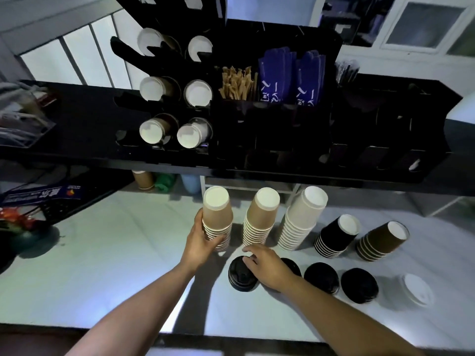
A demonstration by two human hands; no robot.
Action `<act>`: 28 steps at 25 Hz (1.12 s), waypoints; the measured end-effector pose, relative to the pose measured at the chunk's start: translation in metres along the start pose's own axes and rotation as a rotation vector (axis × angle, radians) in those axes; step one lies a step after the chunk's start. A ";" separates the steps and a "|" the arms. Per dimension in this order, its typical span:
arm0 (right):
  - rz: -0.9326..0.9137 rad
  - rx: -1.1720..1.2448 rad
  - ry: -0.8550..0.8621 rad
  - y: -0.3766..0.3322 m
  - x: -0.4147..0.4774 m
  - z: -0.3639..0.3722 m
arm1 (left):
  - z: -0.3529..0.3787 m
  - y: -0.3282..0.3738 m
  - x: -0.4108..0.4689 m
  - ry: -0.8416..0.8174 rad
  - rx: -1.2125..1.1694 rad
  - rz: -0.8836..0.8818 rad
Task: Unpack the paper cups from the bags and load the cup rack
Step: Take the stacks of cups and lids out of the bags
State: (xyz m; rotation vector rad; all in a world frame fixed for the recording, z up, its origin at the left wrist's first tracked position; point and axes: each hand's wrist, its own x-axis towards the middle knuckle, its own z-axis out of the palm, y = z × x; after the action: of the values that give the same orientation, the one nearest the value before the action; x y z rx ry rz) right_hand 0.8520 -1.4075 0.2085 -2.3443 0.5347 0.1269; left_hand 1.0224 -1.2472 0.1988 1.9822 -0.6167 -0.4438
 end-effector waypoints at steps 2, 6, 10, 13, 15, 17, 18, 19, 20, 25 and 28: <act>0.009 0.015 0.000 0.005 -0.002 0.000 | -0.001 0.000 0.000 -0.013 -0.018 -0.020; -0.001 -0.013 -0.001 0.003 -0.005 -0.005 | -0.001 0.003 -0.008 -0.009 0.037 -0.050; -0.044 -0.107 -0.001 0.006 -0.014 -0.014 | 0.013 0.001 -0.035 -0.060 0.351 -0.227; -0.072 -0.168 -0.013 0.020 -0.028 -0.027 | 0.031 0.015 -0.056 -0.133 0.532 -0.251; -0.089 -0.192 0.002 0.035 -0.045 -0.040 | 0.051 0.034 -0.067 -0.146 0.607 -0.191; -0.109 -0.209 0.005 0.054 -0.065 -0.054 | 0.075 0.052 -0.075 -0.159 0.691 -0.108; -0.108 -0.216 0.005 0.069 -0.079 -0.064 | 0.093 0.063 -0.081 -0.166 0.734 -0.062; -0.098 -0.219 0.007 0.088 -0.096 -0.076 | 0.114 0.076 -0.088 -0.172 0.763 -0.035; -0.076 -0.221 0.003 0.109 -0.114 -0.089 | 0.138 0.089 -0.095 -0.177 0.781 -0.017; 0.029 -0.202 0.077 0.223 -0.194 -0.159 | 0.263 0.149 -0.128 -0.292 0.943 0.184; 0.106 -0.222 0.175 0.276 -0.229 -0.187 | 0.323 0.175 -0.142 -0.327 0.984 0.252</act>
State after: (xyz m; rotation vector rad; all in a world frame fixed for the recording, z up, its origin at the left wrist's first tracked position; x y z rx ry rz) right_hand 0.5187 -1.6365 0.2265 -2.5581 0.7656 0.0316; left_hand 0.6908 -1.4588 0.2136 2.7046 -1.4831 -0.3313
